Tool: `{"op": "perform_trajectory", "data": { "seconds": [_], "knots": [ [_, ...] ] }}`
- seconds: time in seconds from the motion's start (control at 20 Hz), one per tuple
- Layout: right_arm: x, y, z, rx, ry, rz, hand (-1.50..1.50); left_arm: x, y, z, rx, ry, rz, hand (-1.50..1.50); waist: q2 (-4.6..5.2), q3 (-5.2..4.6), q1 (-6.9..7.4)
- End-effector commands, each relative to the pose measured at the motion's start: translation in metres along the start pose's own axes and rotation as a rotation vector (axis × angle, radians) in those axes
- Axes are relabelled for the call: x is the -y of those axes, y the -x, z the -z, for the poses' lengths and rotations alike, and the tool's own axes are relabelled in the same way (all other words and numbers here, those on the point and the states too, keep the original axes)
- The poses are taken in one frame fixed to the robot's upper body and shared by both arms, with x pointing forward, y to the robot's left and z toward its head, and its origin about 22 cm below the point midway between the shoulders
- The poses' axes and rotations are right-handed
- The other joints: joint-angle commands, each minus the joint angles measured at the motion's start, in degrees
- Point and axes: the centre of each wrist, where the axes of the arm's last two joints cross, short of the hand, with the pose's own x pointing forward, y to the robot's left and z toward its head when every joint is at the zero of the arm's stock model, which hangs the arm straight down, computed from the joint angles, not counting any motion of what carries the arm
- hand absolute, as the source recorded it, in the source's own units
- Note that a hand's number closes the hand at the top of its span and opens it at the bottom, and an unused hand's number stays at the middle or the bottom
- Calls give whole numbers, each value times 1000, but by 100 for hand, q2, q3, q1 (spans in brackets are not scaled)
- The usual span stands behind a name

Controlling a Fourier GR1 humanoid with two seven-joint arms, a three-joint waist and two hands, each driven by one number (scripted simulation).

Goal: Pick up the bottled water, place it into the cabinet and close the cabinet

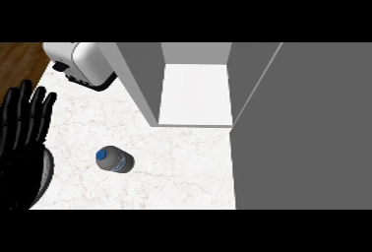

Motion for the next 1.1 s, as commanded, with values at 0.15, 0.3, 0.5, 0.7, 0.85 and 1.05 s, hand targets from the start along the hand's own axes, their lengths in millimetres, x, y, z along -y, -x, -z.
{"op": "perform_trajectory", "data": {
  "seconds": [0.15,0.3,0.5,0.7,0.85,1.05],
  "knots": [
    [3,-9,-34,0,-41,91,-150,-17,-8,4,61,124,-60,-150,-118,-15,-136],
    [-20,5,-37,-238,-144,235,-150,-11,8,-16,-169,170,-176,-150,-84,-16,-61],
    [-4,-28,-60,-254,-124,263,-150,-29,-13,-39,-221,177,-186,-150,-137,-15,-83],
    [5,-56,-81,-289,-135,276,-150,-19,-26,-59,-226,165,-182,-150,-134,-14,-100],
    [-6,-72,-83,-261,-144,285,-150,-17,-39,-68,-246,155,-196,-150,-128,-16,-88],
    [-4,-79,-87,-271,-147,276,-150,-19,-29,-64,-266,132,-141,-150,-123,-16,-110]
  ]
}}
